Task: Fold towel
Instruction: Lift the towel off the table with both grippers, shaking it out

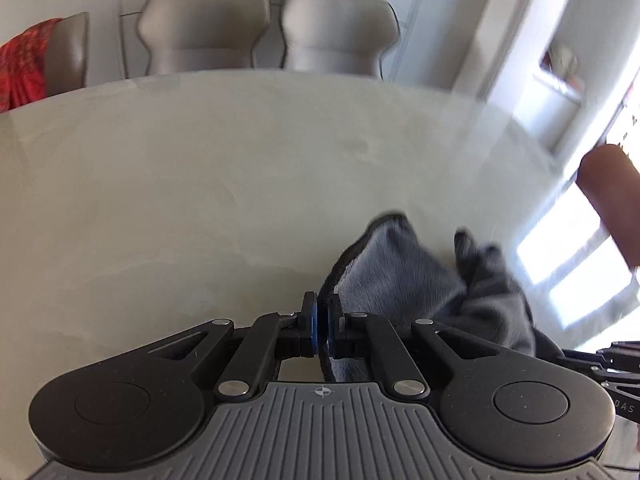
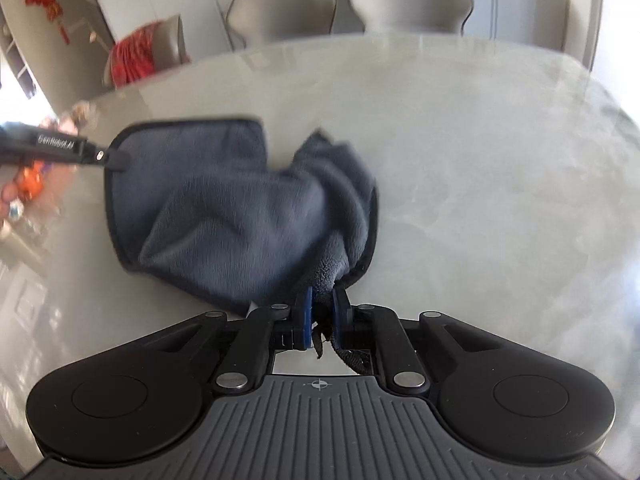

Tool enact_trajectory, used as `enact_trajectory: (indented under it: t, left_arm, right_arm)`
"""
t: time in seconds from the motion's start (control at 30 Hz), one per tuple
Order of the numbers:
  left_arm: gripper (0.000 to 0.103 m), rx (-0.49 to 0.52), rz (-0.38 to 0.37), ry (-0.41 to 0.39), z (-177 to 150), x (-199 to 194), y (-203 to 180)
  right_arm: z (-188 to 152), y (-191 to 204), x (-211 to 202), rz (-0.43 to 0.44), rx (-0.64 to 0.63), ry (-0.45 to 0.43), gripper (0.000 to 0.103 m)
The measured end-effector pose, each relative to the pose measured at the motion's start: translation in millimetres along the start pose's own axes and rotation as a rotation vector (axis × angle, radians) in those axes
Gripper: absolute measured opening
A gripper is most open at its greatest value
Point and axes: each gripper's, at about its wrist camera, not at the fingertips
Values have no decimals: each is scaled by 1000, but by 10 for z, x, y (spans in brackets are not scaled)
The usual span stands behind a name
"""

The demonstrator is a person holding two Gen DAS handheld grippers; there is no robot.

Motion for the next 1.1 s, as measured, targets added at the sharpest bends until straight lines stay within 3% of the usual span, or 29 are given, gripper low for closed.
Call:
enact_trajectory:
  t: [0.23,0.47,0.63,0.83,0.97,1.1]
  left_arm:
    - [3,6,21,-123,256,-415,25]
    - [3,20,12,-234,699,-699,-1]
    - [3,71,85,-319,1233,-843,40]
    - [3,104,131,-388,1595,-1030,-18]
    - [3,115,130,-359,1422,-995,-100]
    - [3,59,131,-272,1018,-828,-51]
  right_arm:
    - [497,2,-598,38,-17,-210,9]
    - [1095,192,-903,60,-149,-365,9]
    - [1615,341,-1009,45,-209,-474,6]
    - [2023,432,-1275,30,-252,-590,3]
    - [1838,405,-1141,33,-260,-529,4]
    - [1411,285,-664,131,-197,-283,6]
Point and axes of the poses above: each gripper's, at about its wrist camera, not at the fingertips, and x roughly the way its jaws point, y to its left, z to its top, and after that the axes turned 13 degrees about x, right-handed
